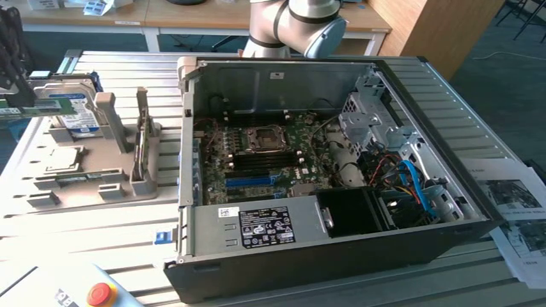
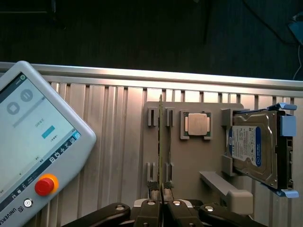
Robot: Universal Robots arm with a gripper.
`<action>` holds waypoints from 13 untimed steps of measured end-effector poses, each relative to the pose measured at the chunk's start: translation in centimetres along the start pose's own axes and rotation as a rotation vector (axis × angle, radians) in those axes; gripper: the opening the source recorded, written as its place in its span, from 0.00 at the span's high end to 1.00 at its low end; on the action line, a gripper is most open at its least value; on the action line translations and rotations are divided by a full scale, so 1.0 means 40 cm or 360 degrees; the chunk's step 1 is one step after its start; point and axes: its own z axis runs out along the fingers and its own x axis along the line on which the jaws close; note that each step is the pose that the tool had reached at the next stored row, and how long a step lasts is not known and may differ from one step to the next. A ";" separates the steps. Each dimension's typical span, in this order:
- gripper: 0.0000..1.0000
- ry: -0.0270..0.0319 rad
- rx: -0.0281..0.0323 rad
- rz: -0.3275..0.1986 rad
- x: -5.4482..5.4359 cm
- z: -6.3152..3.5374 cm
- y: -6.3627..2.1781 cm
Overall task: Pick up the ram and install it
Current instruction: 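Pick up the ram and move it above insertion slot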
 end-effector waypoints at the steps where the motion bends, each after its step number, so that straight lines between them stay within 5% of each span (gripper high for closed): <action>1: 0.88 0.00001 -0.00003 0.0000 0.000 0.000 -0.001; 13: 0.88 -0.00002 -0.00072 0.0000 0.004 -0.003 -0.054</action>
